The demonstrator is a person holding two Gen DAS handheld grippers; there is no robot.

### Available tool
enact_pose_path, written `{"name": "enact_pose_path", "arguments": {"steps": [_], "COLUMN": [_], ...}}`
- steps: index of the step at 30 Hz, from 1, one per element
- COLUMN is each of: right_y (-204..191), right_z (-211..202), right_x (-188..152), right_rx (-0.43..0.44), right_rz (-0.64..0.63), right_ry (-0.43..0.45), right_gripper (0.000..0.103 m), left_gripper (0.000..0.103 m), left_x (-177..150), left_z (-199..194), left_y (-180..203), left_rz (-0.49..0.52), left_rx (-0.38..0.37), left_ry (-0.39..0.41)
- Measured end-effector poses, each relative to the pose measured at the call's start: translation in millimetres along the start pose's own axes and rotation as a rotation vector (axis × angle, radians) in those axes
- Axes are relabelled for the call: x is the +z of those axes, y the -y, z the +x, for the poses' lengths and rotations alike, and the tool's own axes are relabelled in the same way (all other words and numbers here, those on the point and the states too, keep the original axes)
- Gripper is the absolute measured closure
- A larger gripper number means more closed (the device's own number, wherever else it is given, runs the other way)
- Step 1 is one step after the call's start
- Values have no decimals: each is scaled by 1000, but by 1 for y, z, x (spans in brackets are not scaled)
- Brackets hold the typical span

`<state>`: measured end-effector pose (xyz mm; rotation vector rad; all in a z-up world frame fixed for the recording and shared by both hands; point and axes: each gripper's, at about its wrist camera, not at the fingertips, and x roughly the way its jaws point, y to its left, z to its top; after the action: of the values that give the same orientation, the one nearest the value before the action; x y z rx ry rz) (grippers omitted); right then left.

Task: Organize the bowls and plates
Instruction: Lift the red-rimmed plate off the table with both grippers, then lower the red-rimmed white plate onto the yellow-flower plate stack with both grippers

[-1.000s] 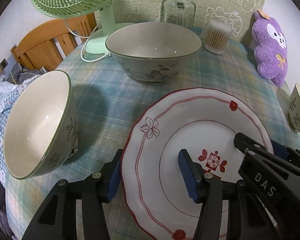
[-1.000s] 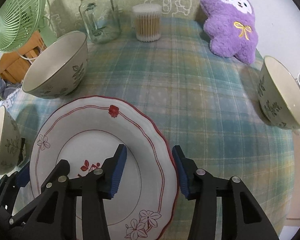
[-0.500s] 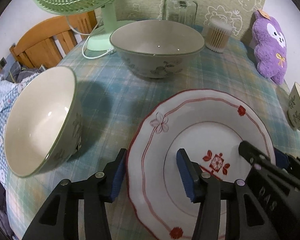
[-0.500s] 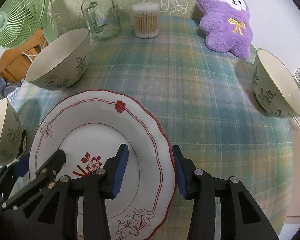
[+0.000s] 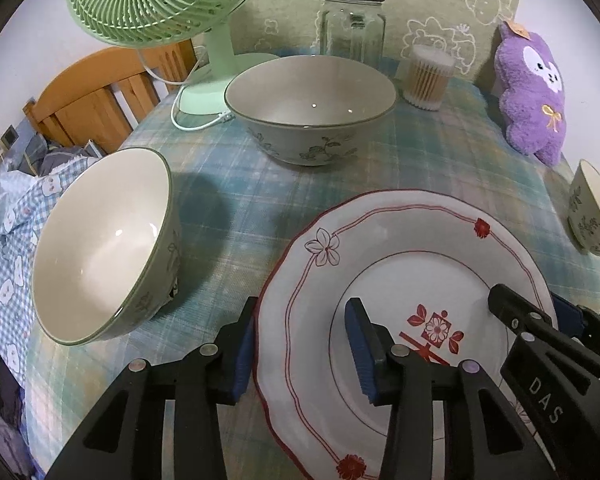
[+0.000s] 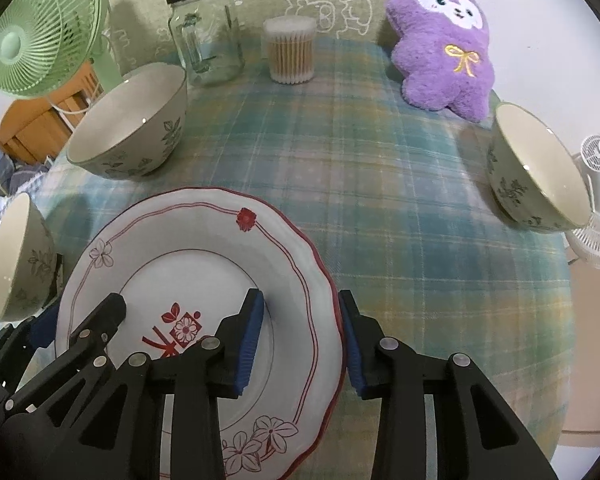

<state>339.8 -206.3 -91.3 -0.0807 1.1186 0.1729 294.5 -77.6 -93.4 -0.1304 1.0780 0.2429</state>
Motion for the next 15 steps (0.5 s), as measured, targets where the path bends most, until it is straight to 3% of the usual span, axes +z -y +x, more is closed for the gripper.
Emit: {"name": "enact_pose_path", "arguments": {"steps": [15], "right_y": [12], "right_z": [-62], "right_x": [-15], "right_rx": [-28], "right_rz": [64], "right_ry": [79], "right_gripper": [62], "left_gripper": [60], "left_x": [-8], "left_z": [-55], "left_y": [6], "left_rz": [56], "left_rx": [-52], "left_ry": [65]}}
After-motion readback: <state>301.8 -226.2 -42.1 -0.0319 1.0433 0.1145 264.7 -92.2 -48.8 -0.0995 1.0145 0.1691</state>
